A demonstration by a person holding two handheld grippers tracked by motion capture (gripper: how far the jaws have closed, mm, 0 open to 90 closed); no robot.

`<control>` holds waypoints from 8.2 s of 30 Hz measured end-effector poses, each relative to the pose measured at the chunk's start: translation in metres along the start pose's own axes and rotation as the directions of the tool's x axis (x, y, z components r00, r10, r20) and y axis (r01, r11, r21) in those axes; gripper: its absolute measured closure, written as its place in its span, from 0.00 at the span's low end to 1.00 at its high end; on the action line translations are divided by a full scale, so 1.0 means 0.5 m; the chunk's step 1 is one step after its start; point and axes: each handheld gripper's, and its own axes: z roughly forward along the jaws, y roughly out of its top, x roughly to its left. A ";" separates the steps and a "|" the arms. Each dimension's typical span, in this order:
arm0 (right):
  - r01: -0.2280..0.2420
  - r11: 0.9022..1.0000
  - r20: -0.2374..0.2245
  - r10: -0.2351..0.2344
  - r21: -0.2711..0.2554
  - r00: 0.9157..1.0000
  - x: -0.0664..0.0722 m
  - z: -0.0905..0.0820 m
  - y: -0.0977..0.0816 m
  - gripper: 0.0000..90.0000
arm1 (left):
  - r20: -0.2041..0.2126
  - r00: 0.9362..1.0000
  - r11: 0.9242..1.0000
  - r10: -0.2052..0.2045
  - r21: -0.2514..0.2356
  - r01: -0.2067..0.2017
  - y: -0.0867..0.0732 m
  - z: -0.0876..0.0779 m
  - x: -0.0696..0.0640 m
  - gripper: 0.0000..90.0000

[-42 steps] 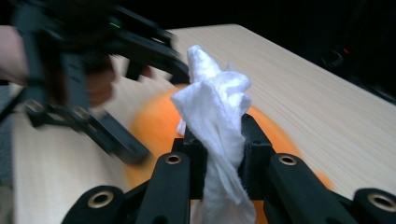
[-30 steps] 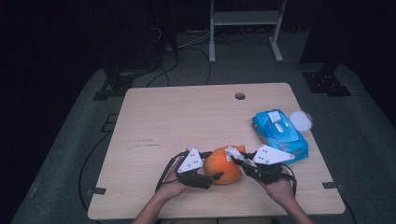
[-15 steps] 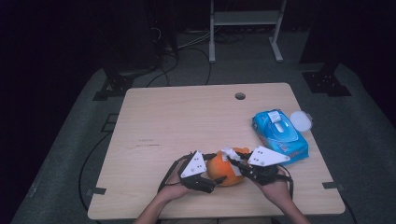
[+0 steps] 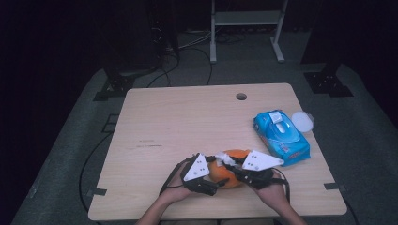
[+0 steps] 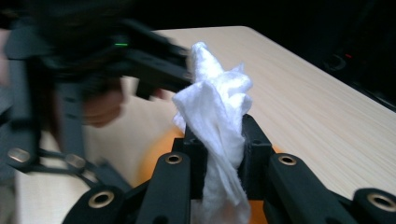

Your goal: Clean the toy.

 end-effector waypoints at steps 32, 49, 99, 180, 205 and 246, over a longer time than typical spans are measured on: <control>-0.011 1.000 -0.038 0.011 0.003 0.999 0.010 -0.002 -0.003 0.84 | -0.017 0.999 0.999 -0.033 0.038 0.034 0.003 0.001 -0.004 0.23; 0.003 1.000 -0.070 -0.003 0.008 0.998 0.023 0.005 -0.007 0.84 | -0.015 0.987 0.986 -0.160 0.044 0.160 -0.019 -0.007 0.032 0.24; -0.075 0.989 0.030 0.071 0.131 0.997 -0.062 -0.025 -0.074 0.86 | -0.051 0.977 0.978 -0.206 0.033 0.208 -0.042 -0.042 0.073 0.30; -0.081 0.995 -0.097 0.086 0.054 0.992 -0.069 -0.063 -0.009 0.56 | 0.008 0.997 0.997 -0.081 0.012 0.081 -0.013 -0.009 0.021 0.23; -0.001 0.999 -0.071 0.004 0.042 0.997 -0.020 -0.012 0.006 0.88 | 0.014 0.998 0.998 -0.065 0.015 0.065 -0.009 -0.003 0.013 0.22; -0.089 0.991 -0.055 0.095 0.101 0.994 -0.091 -0.058 -0.039 0.90 | 0.054 0.991 0.992 -0.123 0.039 0.121 -0.013 0.005 0.026 0.11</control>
